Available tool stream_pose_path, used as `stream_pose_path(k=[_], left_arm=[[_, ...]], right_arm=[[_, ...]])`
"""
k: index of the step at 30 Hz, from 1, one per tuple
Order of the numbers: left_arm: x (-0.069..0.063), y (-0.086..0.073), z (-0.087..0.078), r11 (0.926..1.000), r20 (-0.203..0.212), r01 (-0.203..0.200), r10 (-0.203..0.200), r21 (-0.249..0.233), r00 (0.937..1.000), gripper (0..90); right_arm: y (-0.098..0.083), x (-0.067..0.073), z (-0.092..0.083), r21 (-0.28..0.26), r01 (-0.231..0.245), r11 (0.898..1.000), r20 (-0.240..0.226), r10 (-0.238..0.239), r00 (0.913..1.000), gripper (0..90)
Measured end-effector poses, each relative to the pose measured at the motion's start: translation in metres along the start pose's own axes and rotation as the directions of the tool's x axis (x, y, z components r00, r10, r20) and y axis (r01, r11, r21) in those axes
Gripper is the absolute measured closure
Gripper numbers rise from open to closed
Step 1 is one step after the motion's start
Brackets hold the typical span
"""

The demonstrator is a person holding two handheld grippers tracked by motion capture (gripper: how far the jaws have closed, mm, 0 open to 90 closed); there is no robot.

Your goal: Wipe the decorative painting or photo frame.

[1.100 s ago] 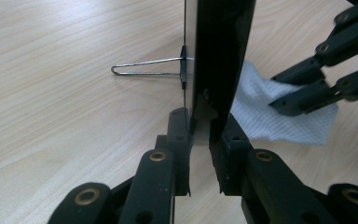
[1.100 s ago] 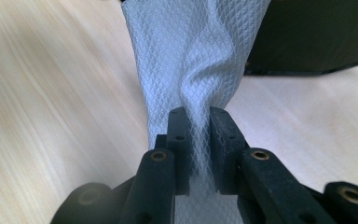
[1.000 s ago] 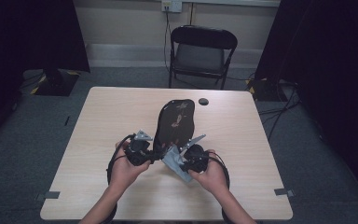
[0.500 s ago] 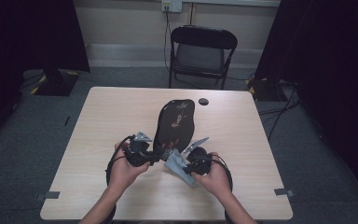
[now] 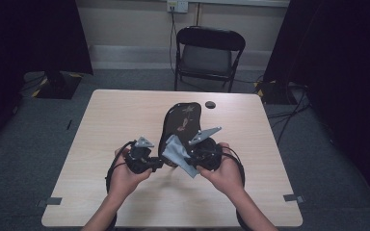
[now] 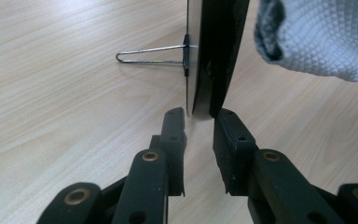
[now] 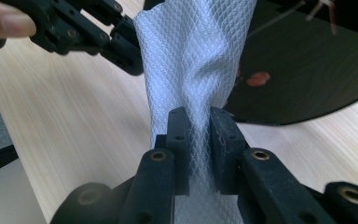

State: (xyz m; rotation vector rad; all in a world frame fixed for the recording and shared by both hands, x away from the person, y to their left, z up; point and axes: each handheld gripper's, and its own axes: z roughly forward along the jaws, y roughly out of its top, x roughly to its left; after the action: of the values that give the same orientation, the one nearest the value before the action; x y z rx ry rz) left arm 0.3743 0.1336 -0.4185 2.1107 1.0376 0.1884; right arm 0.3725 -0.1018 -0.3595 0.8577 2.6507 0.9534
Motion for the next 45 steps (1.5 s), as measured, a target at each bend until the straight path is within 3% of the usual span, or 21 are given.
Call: stream_pose_path(k=[7,20,34,39,45], left_arm=[[0.000,-0.001,0.000,1.0000,0.005,-0.004,0.004,0.007,1.0000,74.4],[-0.001,-0.002,0.000,0.9996,0.005,-0.018,0.018,0.023,0.9998,75.1],[0.001,-0.001,-0.002,0.9994,0.001,-0.016,0.016,0.030,0.9999,76.8],[0.002,-0.002,-0.001,0.9992,-0.004,-0.017,0.017,0.035,0.9998,77.8],[0.004,-0.002,-0.002,0.9991,-0.004,-0.015,0.016,0.039,0.9999,78.1]], right_arm=[[0.001,0.004,0.017,0.022,0.002,1.000,-0.004,-0.002,1.0000,80.0],[-0.023,0.006,0.045,0.093,-0.016,0.996,-0.026,0.018,0.9995,79.9],[-0.061,0.001,0.077,0.198,-0.056,0.979,-0.033,0.064,0.9974,79.9],[-0.065,-0.001,0.078,0.198,-0.068,0.978,-0.037,0.077,0.9964,79.8],[-0.050,-0.003,0.053,0.134,-0.054,0.989,-0.023,0.057,0.9981,79.8]])
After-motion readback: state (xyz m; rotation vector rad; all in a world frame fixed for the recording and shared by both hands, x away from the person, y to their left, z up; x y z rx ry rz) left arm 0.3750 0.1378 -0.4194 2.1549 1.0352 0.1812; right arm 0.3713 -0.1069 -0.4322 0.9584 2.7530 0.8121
